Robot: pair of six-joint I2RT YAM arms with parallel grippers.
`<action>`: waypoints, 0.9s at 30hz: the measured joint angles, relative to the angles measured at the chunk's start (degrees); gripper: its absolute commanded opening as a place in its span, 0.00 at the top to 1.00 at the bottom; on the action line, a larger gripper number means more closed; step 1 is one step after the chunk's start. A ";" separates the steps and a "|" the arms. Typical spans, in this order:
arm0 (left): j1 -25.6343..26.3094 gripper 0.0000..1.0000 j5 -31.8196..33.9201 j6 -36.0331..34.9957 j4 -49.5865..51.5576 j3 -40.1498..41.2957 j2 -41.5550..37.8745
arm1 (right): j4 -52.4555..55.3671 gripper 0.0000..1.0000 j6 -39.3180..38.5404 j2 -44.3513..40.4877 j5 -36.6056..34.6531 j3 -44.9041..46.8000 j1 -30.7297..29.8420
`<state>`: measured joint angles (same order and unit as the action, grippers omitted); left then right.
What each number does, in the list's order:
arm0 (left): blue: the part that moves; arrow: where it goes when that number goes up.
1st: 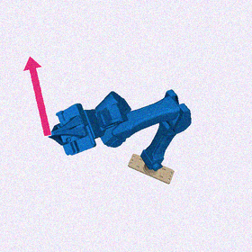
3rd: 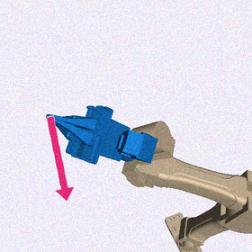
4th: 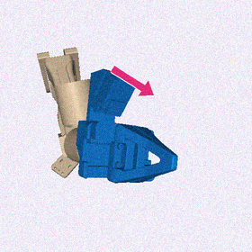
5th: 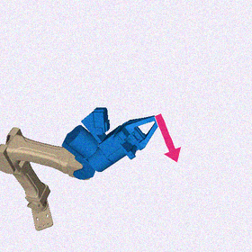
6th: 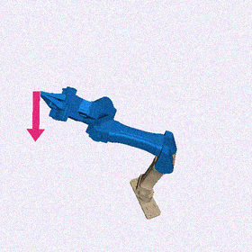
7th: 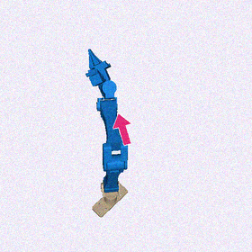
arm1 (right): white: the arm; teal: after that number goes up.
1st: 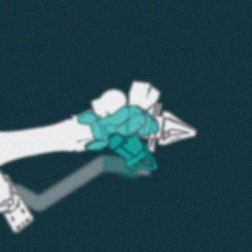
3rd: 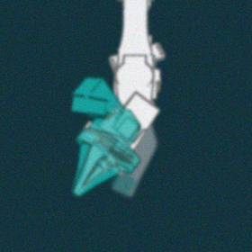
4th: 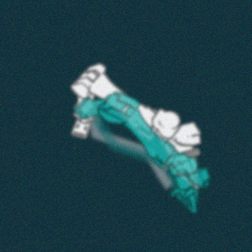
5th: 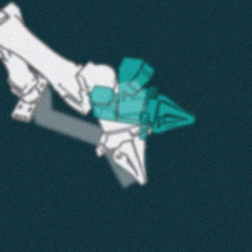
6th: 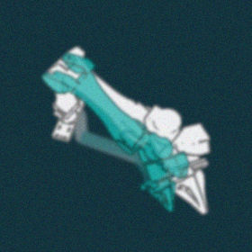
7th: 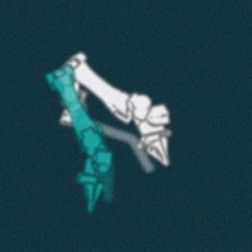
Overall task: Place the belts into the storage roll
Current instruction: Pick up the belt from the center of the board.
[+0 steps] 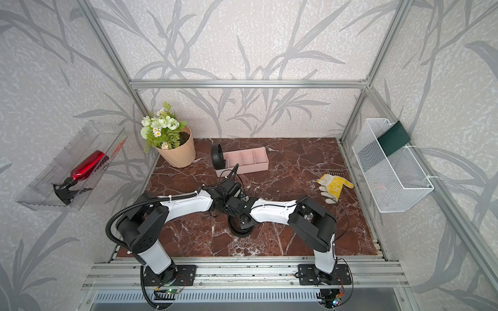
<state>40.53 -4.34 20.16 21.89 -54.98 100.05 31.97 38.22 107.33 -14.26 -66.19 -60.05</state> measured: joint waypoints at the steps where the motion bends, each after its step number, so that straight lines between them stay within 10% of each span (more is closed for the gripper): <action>1: 0.04 1.00 0.09 -0.07 0.17 -0.24 0.20 | -0.79 0.70 0.02 -0.57 0.48 0.76 0.24; 8: 1.44 1.00 4.44 -0.76 1.40 -3.48 3.13 | -7.23 0.43 -5.62 -14.67 8.94 12.17 2.58; 19: 1.03 1.00 5.16 -4.98 6.08 -13.00 8.96 | -12.13 0.47 -14.53 -43.15 24.70 22.53 12.00; 27: -3.06 1.00 -11.21 -1.81 8.76 -13.18 7.96 | -12.83 0.43 -7.74 -53.18 26.73 27.65 18.01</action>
<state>37.47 -15.55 18.35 30.65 -68.16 108.01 19.14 30.48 54.15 12.47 -38.54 -42.04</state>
